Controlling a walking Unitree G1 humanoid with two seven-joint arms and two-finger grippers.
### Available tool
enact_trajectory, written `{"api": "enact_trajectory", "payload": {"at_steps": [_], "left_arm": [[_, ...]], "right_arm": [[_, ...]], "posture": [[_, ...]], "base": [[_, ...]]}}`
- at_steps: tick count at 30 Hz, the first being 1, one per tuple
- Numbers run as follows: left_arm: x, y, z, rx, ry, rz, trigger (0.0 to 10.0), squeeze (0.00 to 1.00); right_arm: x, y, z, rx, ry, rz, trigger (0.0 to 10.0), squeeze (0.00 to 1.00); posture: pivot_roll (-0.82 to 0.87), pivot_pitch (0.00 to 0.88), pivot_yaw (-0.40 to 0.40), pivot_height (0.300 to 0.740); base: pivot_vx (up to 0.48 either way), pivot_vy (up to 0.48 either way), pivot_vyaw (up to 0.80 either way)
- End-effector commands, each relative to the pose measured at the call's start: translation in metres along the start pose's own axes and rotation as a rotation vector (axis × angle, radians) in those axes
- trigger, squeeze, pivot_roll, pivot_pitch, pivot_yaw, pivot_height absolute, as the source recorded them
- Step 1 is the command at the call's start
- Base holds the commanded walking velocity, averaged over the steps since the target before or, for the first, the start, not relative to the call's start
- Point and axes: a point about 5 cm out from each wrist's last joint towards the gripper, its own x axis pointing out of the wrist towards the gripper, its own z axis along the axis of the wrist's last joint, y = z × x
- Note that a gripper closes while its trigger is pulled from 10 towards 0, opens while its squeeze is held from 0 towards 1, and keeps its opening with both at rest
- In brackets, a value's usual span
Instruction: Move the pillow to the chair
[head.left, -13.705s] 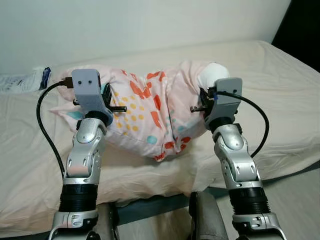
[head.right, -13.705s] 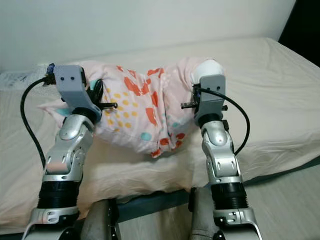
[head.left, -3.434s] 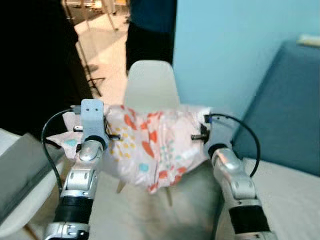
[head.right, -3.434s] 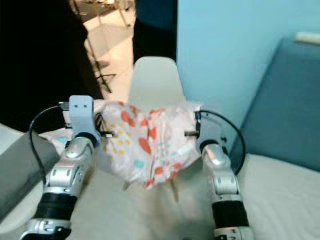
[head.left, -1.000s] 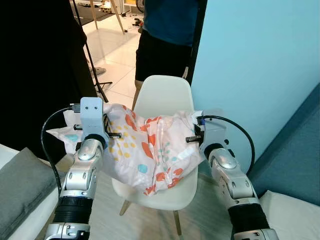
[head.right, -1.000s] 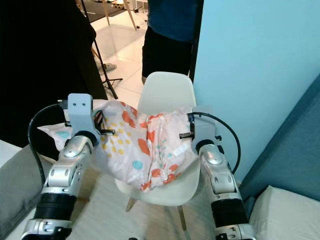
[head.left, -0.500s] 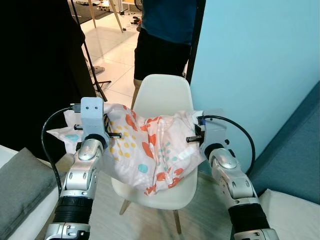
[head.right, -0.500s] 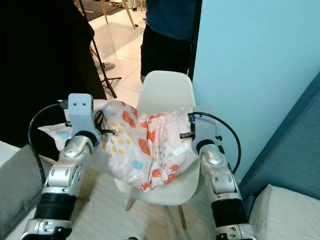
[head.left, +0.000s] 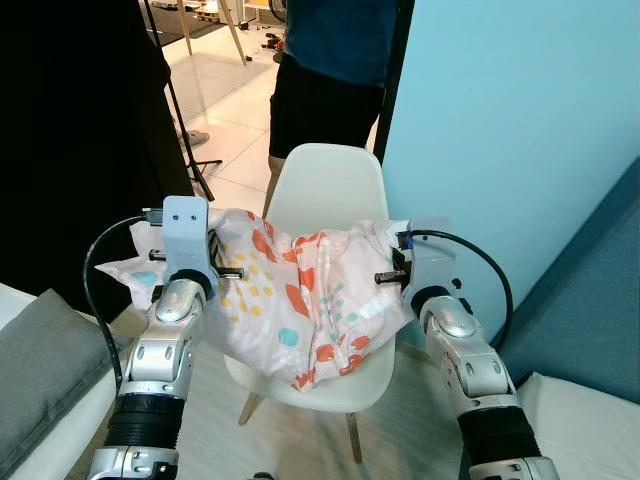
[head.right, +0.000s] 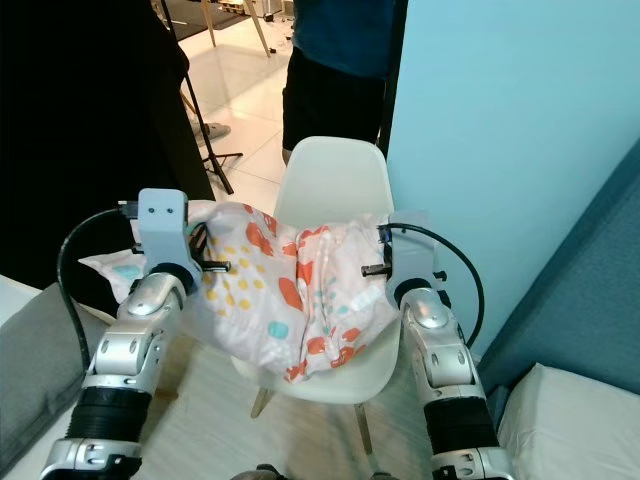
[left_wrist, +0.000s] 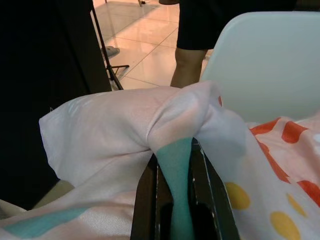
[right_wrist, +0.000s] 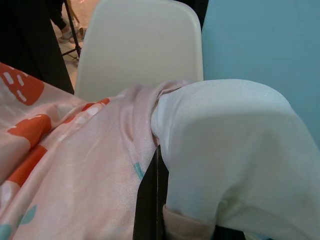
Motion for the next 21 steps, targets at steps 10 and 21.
{"api": "enact_trajectory", "payload": {"at_steps": [10,21], "left_arm": [[0.012,-0.02,0.013,0.118,-0.133,-0.196,10.0,0.0],[0.026,-0.017,0.024,0.156,-0.159,-0.193,10.0,0.0]], "right_arm": [[0.008,-0.006,0.026,0.0,-0.138,-0.063,10.0,0.0],[0.011,-0.016,0.027,0.008,-0.132,-0.109,10.0,0.0]], "posture": [[0.01,0.092,0.03,0.646],[0.01,0.097,0.024,0.627]], "base": [[0.0,0.0,0.0],[0.0,0.0,0.0]]}}
